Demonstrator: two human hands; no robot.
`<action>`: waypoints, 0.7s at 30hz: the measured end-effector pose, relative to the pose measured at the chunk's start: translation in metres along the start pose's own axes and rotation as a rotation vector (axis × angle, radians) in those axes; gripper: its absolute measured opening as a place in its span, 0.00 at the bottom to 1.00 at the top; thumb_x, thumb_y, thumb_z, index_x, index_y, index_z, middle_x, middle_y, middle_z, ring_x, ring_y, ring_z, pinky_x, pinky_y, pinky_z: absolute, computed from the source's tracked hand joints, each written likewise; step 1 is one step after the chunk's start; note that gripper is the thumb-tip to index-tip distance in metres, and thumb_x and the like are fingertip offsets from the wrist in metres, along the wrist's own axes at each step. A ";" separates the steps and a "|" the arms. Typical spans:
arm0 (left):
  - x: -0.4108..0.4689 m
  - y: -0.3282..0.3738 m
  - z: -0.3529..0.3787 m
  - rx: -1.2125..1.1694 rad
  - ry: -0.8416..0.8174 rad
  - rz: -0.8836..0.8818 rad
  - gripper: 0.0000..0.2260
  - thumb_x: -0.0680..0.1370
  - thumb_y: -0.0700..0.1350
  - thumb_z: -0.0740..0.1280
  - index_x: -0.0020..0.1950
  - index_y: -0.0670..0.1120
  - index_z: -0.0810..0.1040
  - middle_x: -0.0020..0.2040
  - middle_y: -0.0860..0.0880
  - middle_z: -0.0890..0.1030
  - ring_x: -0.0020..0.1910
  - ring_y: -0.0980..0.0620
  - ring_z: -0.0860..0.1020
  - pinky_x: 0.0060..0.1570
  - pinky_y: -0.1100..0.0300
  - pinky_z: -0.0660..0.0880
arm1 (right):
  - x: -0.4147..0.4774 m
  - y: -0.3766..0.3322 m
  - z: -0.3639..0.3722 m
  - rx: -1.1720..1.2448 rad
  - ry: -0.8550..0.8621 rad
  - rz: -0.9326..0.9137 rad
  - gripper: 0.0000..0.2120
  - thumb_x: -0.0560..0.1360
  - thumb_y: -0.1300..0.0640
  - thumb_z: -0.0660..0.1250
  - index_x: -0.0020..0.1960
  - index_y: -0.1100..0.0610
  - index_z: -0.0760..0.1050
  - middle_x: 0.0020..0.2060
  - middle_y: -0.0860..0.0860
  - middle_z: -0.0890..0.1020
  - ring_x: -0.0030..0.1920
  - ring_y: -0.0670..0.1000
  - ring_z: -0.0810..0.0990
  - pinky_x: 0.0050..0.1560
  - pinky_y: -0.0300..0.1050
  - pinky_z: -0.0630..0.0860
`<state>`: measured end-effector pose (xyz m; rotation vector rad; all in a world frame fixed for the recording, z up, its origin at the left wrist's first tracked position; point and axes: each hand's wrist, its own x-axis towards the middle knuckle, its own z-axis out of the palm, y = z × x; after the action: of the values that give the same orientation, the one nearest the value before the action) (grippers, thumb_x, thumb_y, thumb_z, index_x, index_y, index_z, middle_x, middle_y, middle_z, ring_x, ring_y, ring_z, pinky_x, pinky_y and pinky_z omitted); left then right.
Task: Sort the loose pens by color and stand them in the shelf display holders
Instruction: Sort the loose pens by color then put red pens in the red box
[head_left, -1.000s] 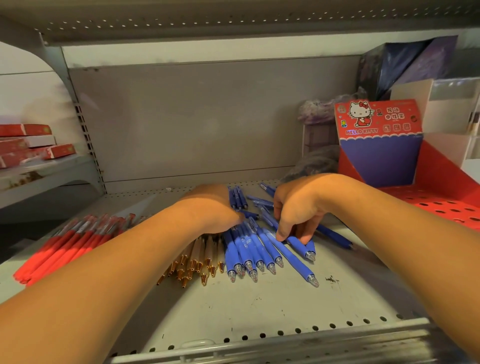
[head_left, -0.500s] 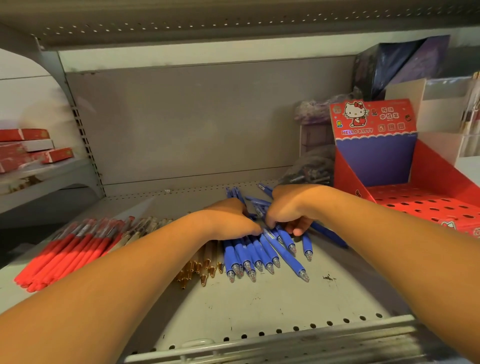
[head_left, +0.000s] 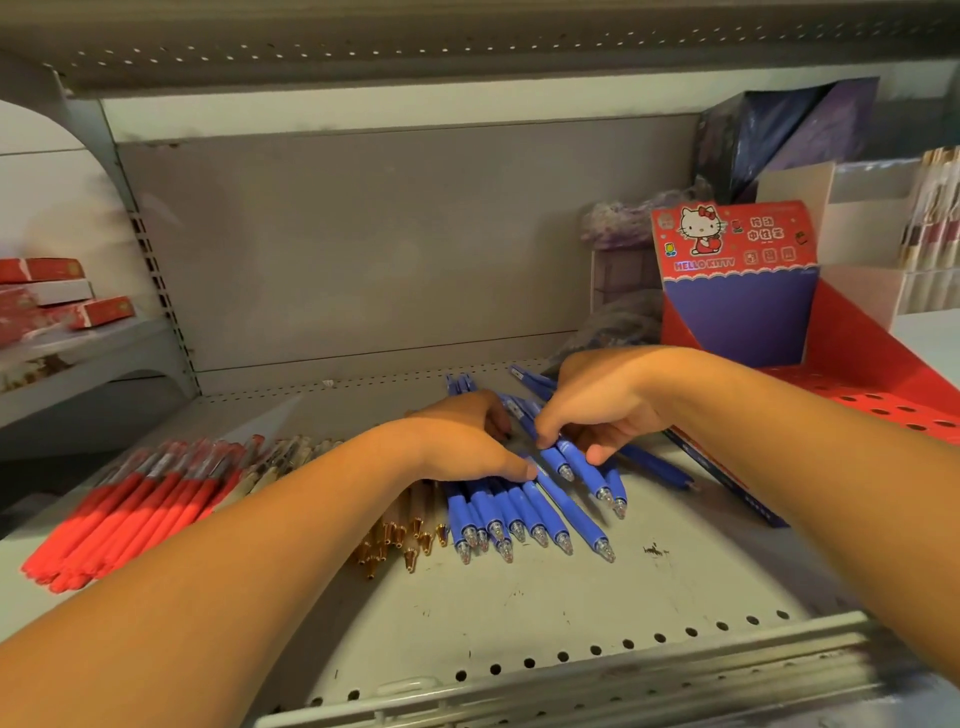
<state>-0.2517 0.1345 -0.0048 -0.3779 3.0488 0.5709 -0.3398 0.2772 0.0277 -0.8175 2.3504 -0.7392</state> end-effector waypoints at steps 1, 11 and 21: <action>-0.001 -0.001 -0.001 -0.013 -0.004 0.012 0.26 0.70 0.61 0.74 0.63 0.53 0.72 0.56 0.54 0.78 0.53 0.53 0.77 0.54 0.57 0.75 | -0.003 -0.001 0.003 0.012 -0.033 0.003 0.04 0.75 0.62 0.69 0.42 0.60 0.76 0.25 0.50 0.75 0.23 0.47 0.76 0.25 0.36 0.75; 0.003 -0.007 -0.011 -0.004 0.180 -0.011 0.09 0.81 0.50 0.60 0.53 0.49 0.78 0.48 0.45 0.81 0.41 0.50 0.76 0.38 0.56 0.70 | -0.012 -0.006 0.021 0.157 -0.147 -0.026 0.04 0.76 0.61 0.71 0.47 0.62 0.80 0.28 0.51 0.80 0.27 0.46 0.80 0.32 0.36 0.79; -0.001 -0.001 -0.003 0.086 -0.026 0.059 0.13 0.78 0.55 0.66 0.55 0.48 0.81 0.51 0.48 0.81 0.46 0.49 0.77 0.44 0.56 0.72 | -0.009 0.006 0.013 -0.160 0.073 0.015 0.16 0.71 0.54 0.77 0.46 0.65 0.77 0.34 0.56 0.82 0.30 0.51 0.82 0.32 0.41 0.81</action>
<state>-0.2500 0.1329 -0.0026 -0.2773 3.0559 0.4416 -0.3277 0.2835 0.0179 -0.8521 2.5033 -0.5890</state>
